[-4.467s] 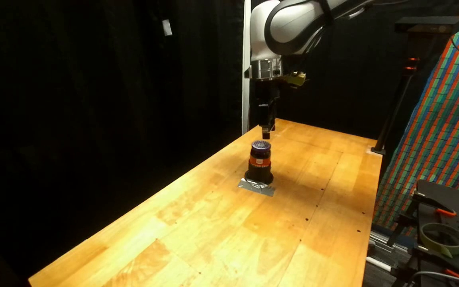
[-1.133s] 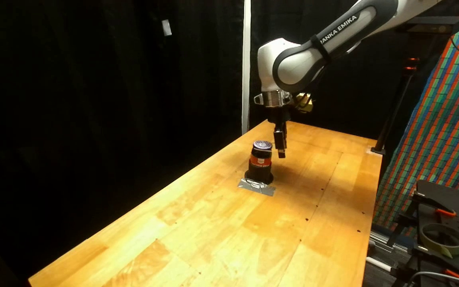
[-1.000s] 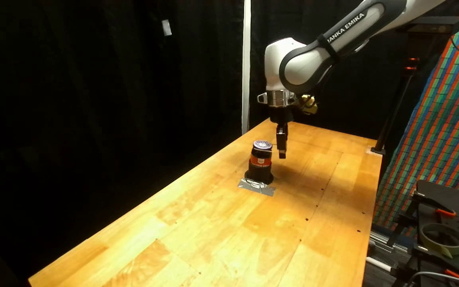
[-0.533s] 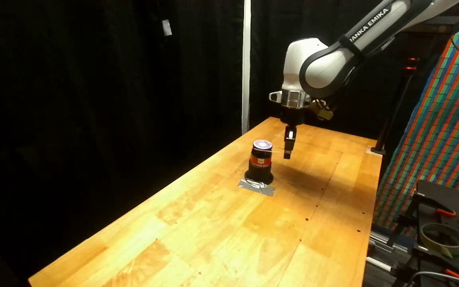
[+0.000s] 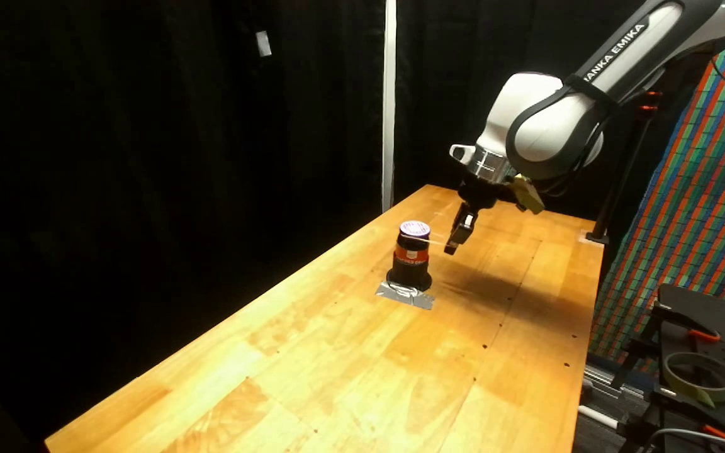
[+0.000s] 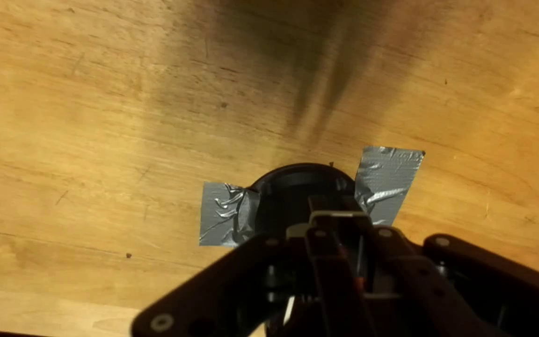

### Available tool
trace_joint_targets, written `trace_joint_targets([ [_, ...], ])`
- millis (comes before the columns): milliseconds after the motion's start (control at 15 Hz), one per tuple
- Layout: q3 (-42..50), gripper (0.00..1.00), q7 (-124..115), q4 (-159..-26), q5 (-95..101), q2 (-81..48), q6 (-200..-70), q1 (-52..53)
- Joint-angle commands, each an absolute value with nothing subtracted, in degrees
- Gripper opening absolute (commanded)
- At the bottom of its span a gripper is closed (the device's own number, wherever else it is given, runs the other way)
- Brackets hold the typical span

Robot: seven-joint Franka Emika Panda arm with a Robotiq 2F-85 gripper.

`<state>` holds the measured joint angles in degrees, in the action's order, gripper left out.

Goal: Put the rubber band on the jar.

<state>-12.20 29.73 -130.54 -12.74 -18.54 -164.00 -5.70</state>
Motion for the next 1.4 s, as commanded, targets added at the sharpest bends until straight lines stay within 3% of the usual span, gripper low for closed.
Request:
trace_joint_targets([
  [0, -18.73, 0.14, 33.09, -138.05, -16.38, -16.51, -177.13, -10.63],
  [400, -32.28, 0.15, 34.96, -146.16, -12.90, -20.76, -203.27, -21.99],
  [600, -34.15, 0.15, 34.02, -150.54, -4.90, -23.91, -215.57, -25.95],
  [800, -32.24, 0.14, 35.18, -153.43, 1.41, -27.98, -227.26, -27.44],
  [867, -20.95, 0.16, 27.62, -153.92, 8.77, -26.81, -230.24, -18.39],
  [1200, -6.15, 0.13, 23.21, -152.99, 17.61, -32.77, -246.28, -8.54],
  [1267, -4.61, 0.14, 22.90, -152.65, 17.83, -34.11, -248.93, -7.08],
  [1333, -12.38, 0.15, 25.14, -150.59, 17.83, -31.46, -243.00, -15.04],
])
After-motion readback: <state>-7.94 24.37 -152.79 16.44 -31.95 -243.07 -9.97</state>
